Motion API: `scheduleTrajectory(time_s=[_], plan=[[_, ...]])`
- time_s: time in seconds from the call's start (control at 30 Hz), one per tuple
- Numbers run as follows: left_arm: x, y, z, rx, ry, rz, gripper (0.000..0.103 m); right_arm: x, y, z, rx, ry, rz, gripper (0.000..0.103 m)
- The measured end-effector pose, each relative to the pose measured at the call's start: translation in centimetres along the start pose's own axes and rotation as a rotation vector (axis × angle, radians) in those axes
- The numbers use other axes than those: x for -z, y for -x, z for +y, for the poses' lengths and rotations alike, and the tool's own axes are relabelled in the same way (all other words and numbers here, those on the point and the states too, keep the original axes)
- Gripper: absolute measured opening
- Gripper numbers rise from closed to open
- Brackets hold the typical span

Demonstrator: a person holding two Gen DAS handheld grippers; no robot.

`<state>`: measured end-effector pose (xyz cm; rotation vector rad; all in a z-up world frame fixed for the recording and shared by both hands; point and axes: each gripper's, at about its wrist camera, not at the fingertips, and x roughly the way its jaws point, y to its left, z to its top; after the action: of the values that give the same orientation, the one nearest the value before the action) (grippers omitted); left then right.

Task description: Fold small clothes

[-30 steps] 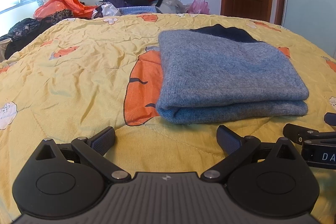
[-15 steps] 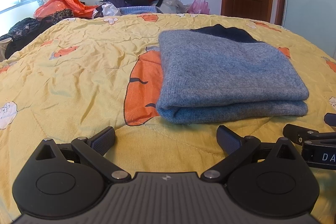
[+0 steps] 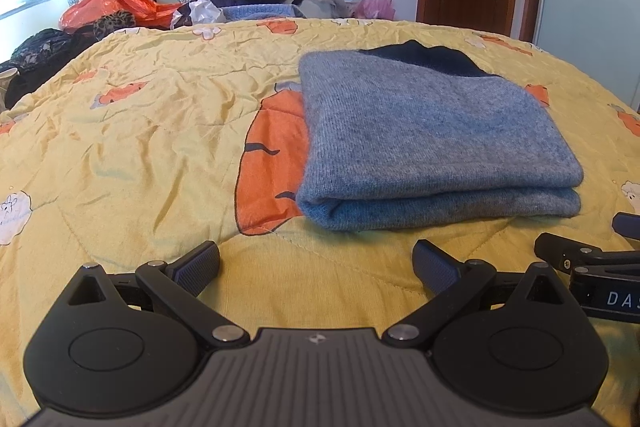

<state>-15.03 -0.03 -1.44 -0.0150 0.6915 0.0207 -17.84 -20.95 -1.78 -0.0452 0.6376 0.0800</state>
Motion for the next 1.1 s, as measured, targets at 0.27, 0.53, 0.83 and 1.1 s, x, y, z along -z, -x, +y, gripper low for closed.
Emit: scheduleTrajectory(time_s=[0.27, 0.53, 0.83, 1.1], plan=[[-1.0, 0.4, 0.2, 0.017, 0.001, 0.095, 0.103, -0.2, 0.2, 0.0, 0.004, -0.003, 0.032, 0.103], [-1.5, 2.9, -0.3, -0.022, -0.005, 0.093, 0.103, -0.8, 2.0, 0.0, -0.019, -0.001, 0.049, 0.103], [-2.1, 3.8, -0.5, -0.031, -0.005, 0.072, 0.103, -1.4, 2.7, 0.0, -0.027, -0.003, 0.042, 0.103], [-2.1, 3.8, -0.2, -0.029, 0.006, 0.076, 0.103, -1.4, 2.6, 0.0, -0.029, -0.007, 0.050, 0.103]])
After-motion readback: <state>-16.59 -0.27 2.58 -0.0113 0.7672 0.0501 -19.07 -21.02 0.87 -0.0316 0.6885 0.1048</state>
